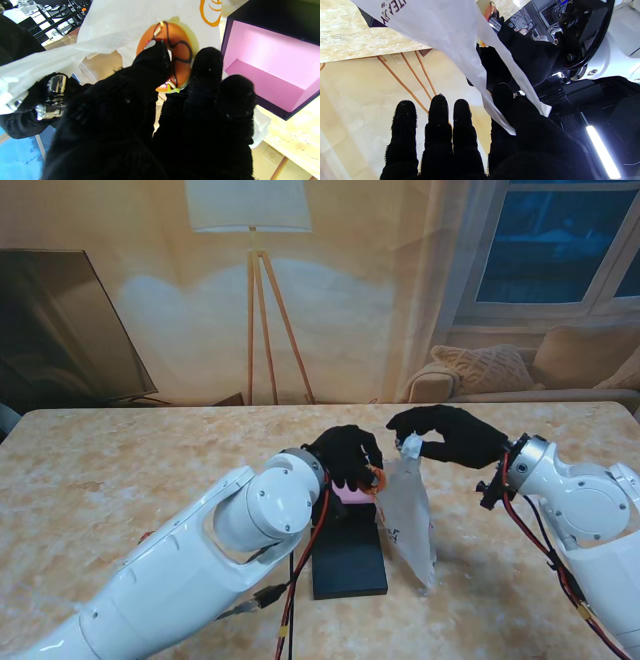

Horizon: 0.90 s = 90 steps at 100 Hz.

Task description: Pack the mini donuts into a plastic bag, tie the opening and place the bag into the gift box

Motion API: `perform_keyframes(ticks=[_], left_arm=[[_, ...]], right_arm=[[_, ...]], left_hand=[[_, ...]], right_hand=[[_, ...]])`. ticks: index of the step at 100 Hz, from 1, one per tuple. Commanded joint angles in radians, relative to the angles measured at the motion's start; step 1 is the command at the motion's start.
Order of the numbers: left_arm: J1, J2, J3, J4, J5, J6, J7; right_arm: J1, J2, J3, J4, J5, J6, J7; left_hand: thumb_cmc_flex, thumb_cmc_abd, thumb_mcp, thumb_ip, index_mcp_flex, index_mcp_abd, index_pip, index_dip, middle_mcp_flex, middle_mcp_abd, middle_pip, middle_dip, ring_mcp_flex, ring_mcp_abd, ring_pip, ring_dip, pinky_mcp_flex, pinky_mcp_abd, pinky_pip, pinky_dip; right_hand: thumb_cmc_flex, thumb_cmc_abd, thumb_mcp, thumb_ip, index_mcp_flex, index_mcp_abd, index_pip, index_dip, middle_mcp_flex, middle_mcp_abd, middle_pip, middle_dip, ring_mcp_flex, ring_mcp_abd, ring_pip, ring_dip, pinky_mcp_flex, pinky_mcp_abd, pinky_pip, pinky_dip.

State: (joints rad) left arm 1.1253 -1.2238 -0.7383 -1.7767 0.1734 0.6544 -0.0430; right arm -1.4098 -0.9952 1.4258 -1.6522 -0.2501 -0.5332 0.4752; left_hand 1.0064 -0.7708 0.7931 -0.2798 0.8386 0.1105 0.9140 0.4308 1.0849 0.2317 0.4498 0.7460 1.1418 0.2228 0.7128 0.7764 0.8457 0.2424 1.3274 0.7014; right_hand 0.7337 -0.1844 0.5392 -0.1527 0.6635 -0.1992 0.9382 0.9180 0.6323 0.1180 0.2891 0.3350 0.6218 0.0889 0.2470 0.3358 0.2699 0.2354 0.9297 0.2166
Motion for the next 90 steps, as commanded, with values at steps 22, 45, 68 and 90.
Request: perform_keyframes(ticks=[22,45,68,90], left_arm=[[-0.067,-0.018,0.027,0.033,0.01,0.015,-0.023],[-0.088,-0.037,0.039,0.072,-0.043,-0.003,-0.011],[-0.089,-0.04,0.034,0.09,-0.113,-0.045,-0.025],[-0.099,-0.047,0.045,0.124,-0.122,-0.072,-0.023]], right_arm=[[0.002,0.003,-0.007,0.002,-0.006,-0.029,0.027],[0.004,0.003,-0.008,0.005,-0.03,-0.05,0.012],[0.013,0.0,-0.014,0.015,-0.024,-0.038,0.012],[0.012,-0.004,-0.009,0.012,-0.023,-0.033,-0.001]], left_hand=[[0.048,0.031,0.001,0.045,0.008,-0.011,0.02,0.018,0.0,-0.007,0.0,-0.006,-0.018,0.034,-0.01,-0.024,0.028,-0.082,0.029,-0.027],[0.038,0.021,0.003,0.043,0.015,-0.023,0.02,0.008,0.004,-0.022,-0.004,-0.013,-0.021,0.027,-0.016,-0.031,0.023,-0.09,0.026,-0.028],[0.021,0.008,0.017,0.033,0.027,-0.039,0.016,-0.018,0.013,-0.045,-0.021,-0.037,-0.03,0.023,-0.059,-0.06,0.004,-0.075,-0.01,-0.039],[0.01,-0.004,0.031,0.029,0.04,-0.043,0.018,-0.037,0.027,-0.048,-0.022,-0.047,-0.019,0.016,-0.066,-0.072,0.018,-0.088,-0.006,-0.039]], right_hand=[[0.114,0.015,0.106,0.036,0.027,-0.349,-0.003,0.025,-0.057,-0.088,-0.028,-0.026,-0.063,-0.015,-0.045,-0.041,-0.052,-0.001,-0.024,-0.001],[0.115,0.017,0.102,0.035,0.022,-0.354,-0.007,0.023,-0.073,-0.08,-0.028,-0.031,-0.083,-0.015,-0.043,-0.044,-0.066,0.002,-0.024,-0.001],[0.117,0.018,0.1,0.035,0.021,-0.352,-0.004,0.024,-0.074,-0.093,-0.023,-0.034,-0.1,-0.047,-0.046,-0.051,-0.083,-0.007,-0.037,-0.007],[0.121,0.022,0.099,0.036,0.019,-0.346,-0.003,0.024,-0.066,-0.089,-0.014,-0.032,-0.094,-0.044,-0.033,-0.05,-0.077,-0.014,-0.038,-0.008]])
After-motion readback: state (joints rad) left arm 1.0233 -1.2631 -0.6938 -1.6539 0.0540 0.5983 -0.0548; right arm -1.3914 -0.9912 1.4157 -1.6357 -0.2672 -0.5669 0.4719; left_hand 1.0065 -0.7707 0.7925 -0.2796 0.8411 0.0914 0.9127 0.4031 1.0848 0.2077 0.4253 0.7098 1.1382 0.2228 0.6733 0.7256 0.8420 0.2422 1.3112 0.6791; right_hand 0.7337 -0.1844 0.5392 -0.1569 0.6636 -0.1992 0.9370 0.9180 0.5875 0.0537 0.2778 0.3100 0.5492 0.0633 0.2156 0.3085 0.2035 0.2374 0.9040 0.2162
